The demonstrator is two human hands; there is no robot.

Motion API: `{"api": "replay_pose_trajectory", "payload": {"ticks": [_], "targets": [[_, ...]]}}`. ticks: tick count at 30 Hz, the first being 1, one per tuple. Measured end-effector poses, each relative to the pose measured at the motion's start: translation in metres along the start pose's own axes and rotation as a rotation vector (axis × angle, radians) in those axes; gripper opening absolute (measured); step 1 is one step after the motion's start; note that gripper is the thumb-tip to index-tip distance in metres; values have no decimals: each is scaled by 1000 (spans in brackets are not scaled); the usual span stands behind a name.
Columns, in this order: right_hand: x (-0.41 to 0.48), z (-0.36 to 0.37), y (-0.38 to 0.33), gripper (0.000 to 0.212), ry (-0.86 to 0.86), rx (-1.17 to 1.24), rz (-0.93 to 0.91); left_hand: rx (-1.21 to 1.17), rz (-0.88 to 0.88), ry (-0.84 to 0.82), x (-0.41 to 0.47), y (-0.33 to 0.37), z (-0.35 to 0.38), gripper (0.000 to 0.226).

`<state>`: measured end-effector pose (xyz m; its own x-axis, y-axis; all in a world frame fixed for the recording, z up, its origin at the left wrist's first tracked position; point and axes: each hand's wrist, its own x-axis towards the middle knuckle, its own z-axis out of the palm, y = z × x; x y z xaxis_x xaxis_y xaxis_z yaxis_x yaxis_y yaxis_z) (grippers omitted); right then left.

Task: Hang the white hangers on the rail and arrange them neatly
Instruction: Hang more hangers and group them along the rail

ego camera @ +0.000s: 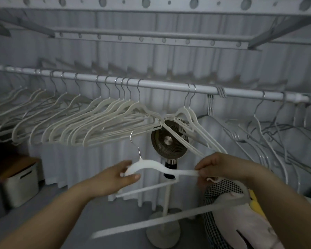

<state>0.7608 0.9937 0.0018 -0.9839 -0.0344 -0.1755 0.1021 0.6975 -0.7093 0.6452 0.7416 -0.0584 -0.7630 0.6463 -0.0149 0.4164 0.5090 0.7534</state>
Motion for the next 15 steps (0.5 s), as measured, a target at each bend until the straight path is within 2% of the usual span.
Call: {"api": "replay_pose_trajectory", "payload": {"ticks": [3,5,7,9,10,12,14,15], "targets": [[0,2,-3,27,1,8,-39,-110,-35,-77,-9,-3,-9,17],[2,5,-8,23,35,-20,-59,-156,-58,-61,-16,-2,-13,15],[10,6,-14,23,181,26,-91,-162,-67,-29,-21,1,-18,18],[23,6,-16,26,449,50,-145,-134,-72,-4,-23,5,-22,19],[29,7,-16,22,622,-25,-168,-96,-76,-1,-23,8,-26,18],[41,6,-19,10,926,-355,-106,14,-101,1,-23,14,-34,16],[54,6,-16,41,942,-614,30,145,-145,-5,-22,19,-43,14],[61,5,-15,52,911,-638,100,200,-172,-6,-21,21,-46,15]]}}
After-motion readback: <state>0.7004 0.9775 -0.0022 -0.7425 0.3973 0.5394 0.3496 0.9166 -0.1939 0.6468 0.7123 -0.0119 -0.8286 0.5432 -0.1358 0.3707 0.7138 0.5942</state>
